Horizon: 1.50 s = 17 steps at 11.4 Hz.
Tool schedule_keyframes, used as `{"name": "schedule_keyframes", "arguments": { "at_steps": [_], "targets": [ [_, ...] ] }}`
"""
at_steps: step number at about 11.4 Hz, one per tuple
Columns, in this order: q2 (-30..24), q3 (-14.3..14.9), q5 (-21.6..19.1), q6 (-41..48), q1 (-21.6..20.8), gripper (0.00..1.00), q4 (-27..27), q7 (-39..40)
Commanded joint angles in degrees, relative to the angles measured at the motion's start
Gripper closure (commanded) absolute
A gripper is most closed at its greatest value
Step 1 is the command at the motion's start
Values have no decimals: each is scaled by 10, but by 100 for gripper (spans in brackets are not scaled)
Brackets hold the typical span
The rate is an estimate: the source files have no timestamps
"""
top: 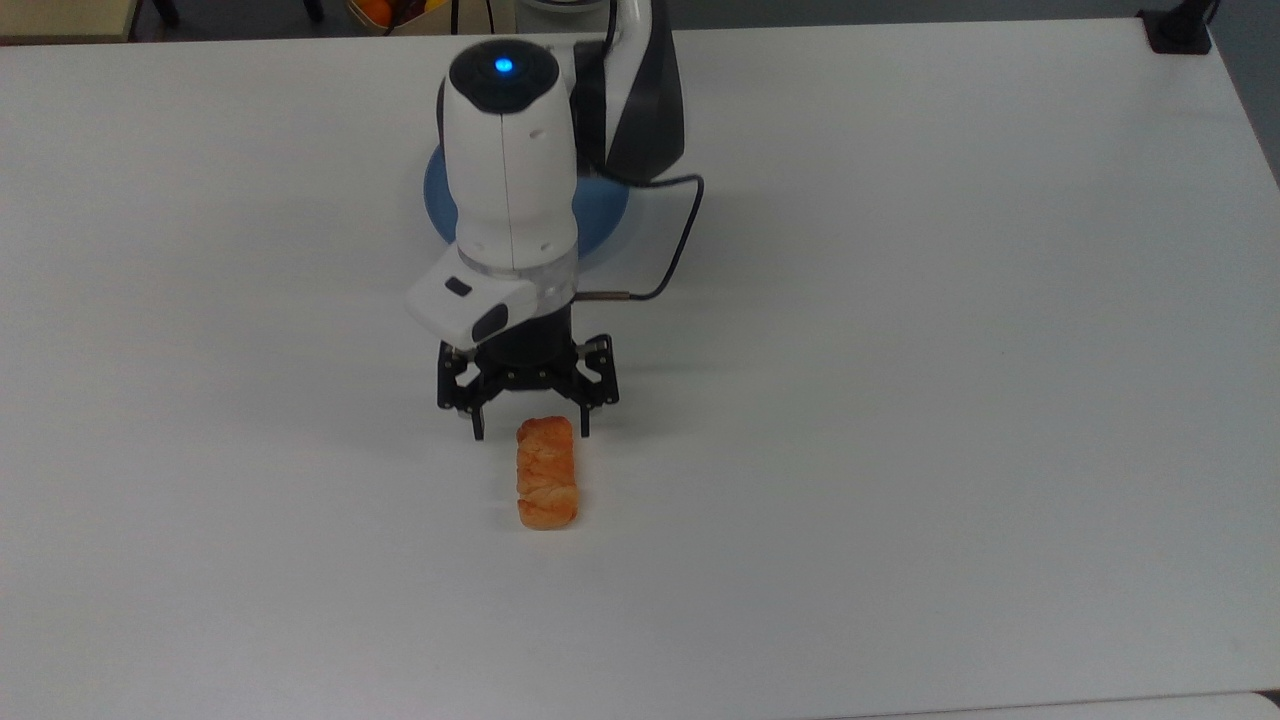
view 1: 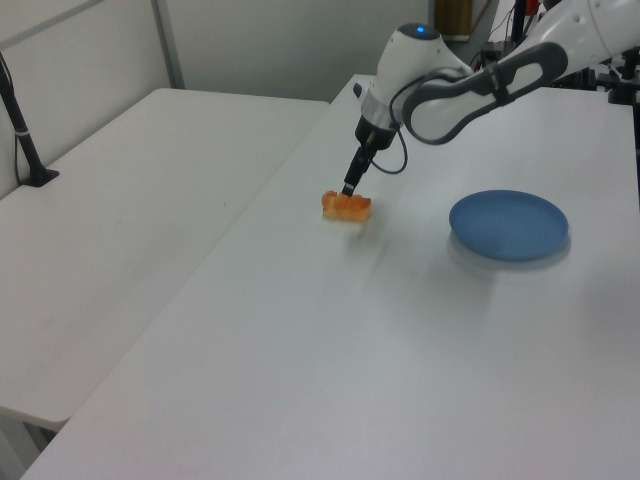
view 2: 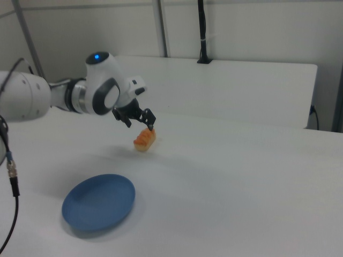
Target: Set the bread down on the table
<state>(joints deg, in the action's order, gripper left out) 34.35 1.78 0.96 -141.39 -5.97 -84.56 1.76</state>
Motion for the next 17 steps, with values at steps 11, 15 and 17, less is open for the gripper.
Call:
{"name": "schedule_keyframes", "arguments": {
  "at_steps": [11,15,17],
  "targets": [
    [-363,-52,-21,540,18,0,-86,-208],
    [-387,-64,-39,521,26,0,-116,-157],
    [-386,-56,-38,471,24,0,-121,-87]
  ]
}}
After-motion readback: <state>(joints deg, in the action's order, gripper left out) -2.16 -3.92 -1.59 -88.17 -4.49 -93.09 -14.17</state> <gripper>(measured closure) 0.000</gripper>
